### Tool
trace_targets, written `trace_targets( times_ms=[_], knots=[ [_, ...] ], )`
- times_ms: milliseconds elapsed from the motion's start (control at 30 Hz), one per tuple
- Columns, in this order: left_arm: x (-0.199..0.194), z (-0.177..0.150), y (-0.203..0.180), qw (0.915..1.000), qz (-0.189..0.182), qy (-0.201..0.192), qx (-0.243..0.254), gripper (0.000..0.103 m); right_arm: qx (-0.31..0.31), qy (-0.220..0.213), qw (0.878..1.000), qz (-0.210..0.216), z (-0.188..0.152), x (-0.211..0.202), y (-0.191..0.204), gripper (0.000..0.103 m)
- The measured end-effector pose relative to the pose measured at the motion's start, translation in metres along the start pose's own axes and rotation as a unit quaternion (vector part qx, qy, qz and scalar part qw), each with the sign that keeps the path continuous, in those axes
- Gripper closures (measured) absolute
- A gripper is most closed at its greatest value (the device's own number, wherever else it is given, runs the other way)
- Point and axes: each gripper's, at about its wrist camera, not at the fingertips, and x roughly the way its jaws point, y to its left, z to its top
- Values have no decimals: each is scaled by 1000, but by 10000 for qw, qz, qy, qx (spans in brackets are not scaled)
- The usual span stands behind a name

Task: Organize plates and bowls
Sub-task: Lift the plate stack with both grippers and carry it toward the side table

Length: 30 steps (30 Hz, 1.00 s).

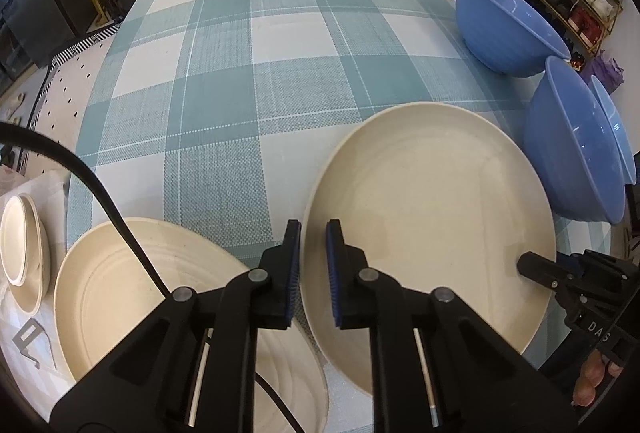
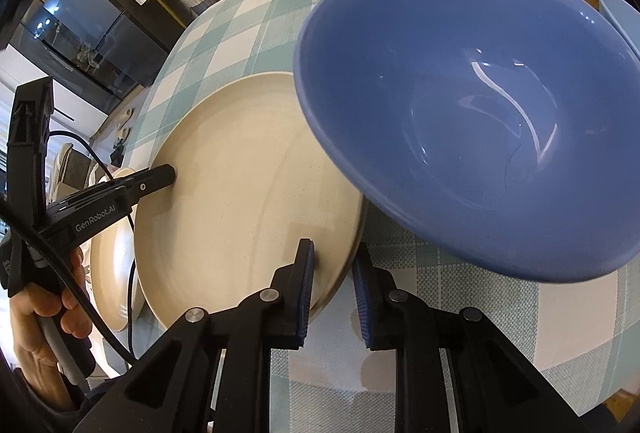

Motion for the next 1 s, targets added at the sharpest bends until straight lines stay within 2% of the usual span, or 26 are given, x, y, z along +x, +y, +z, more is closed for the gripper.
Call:
trace_targets(
  times_ms=[267, 667, 1000],
  knots=[
    [-3, -1, 4, 9999, -70, 8, -127, 94, -76, -62, 9999, -41, 3, -6, 5, 85],
    [-35, 0, 10, 9996, 78, -192, -198, 94, -290, -119, 9995, 31, 13, -23, 20, 85],
    [-75, -22, 50, 9966, 414, -334, -629, 94, -831, -28, 9963, 203, 16, -28, 66, 85]
  ],
)
